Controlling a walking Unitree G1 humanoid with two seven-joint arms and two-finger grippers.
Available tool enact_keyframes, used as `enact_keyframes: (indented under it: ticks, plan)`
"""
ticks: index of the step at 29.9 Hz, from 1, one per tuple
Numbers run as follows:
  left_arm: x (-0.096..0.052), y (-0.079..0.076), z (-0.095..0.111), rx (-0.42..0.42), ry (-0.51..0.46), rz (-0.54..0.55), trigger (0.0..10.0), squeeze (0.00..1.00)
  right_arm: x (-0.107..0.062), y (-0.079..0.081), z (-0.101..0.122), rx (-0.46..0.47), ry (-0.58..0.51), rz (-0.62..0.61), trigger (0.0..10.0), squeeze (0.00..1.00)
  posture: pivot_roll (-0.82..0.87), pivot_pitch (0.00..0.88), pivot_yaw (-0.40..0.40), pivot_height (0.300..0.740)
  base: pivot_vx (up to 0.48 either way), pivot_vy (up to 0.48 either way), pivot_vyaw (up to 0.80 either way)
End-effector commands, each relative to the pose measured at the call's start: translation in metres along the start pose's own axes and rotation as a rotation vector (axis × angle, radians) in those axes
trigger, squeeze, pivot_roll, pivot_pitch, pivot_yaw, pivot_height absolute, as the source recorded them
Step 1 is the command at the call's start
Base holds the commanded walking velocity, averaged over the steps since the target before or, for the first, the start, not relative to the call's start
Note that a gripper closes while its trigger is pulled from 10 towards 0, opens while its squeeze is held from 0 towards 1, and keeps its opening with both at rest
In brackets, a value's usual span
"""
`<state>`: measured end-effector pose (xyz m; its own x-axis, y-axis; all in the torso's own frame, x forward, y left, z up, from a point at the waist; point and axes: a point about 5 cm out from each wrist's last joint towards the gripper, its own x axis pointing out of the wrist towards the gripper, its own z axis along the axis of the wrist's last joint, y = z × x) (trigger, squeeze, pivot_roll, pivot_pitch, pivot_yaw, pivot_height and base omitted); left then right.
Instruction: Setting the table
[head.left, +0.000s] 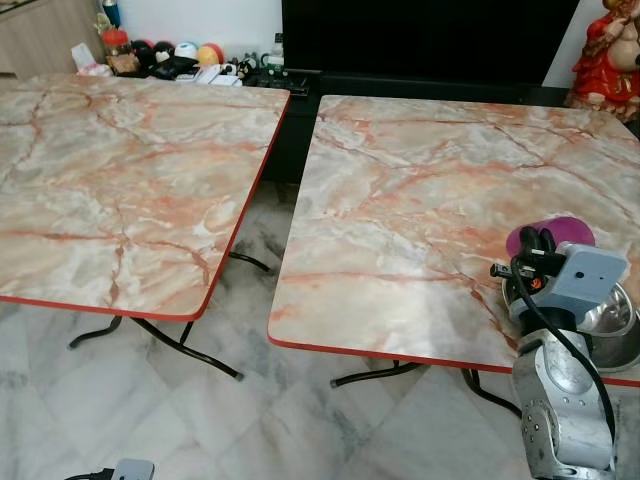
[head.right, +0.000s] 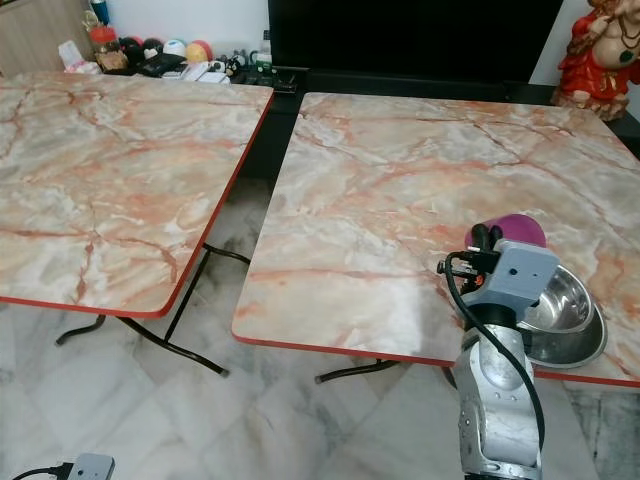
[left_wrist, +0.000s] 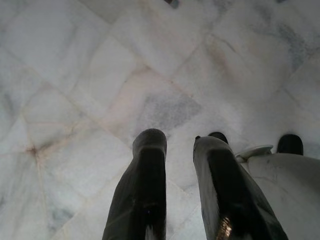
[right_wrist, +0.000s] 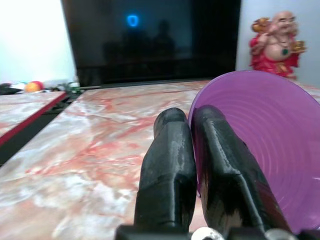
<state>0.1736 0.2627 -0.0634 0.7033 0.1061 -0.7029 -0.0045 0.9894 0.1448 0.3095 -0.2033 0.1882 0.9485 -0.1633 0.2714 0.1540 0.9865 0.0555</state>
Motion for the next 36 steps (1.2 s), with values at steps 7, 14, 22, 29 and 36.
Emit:
enact_keyframes:
  ticks: [7,14,22,29,36]
  plan:
    - [-0.003,0.001,-0.009,-0.012,0.036,0.012,10.0,0.00,-0.001,0.010,-0.002,0.003,0.023,0.074,10.0,0.00,0.03,0.136,-0.025,0.740,0.036,0.000,0.00]
    - [-0.003,0.001,-0.009,-0.016,0.035,0.010,10.0,0.00,-0.002,0.012,-0.003,0.002,0.031,0.088,10.0,0.00,0.02,0.139,-0.026,0.740,0.286,0.000,0.00]
    - [-0.003,0.001,-0.010,-0.013,0.040,0.008,10.0,0.00,-0.002,0.012,-0.004,0.002,0.035,0.092,10.0,0.00,0.02,0.142,-0.027,0.740,0.350,0.000,0.00]
    - [-0.002,0.000,-0.009,-0.015,0.042,0.006,10.0,0.00,-0.002,0.010,-0.004,-0.002,0.036,0.070,10.0,0.00,0.02,0.142,-0.027,0.740,0.144,0.000,0.00]
    - [-0.003,-0.001,-0.010,-0.012,0.045,0.004,10.0,0.00,-0.004,0.007,-0.012,-0.079,0.158,0.029,10.0,0.00,0.02,0.144,-0.028,0.740,0.000,0.000,0.00]
